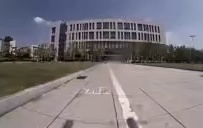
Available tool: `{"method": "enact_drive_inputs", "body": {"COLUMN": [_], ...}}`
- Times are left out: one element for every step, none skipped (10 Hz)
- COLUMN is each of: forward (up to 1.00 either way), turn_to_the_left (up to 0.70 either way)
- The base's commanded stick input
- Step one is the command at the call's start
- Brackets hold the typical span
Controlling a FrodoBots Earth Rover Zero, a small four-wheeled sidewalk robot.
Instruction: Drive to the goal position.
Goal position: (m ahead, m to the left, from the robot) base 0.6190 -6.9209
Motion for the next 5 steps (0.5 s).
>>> {"method": "enact_drive_inputs", "body": {"forward": [0.7, 0.7, 0.7, 0.7, 0.7], "turn_to_the_left": [0.02, 0.02, 0.02, 0.02, 0.02]}}
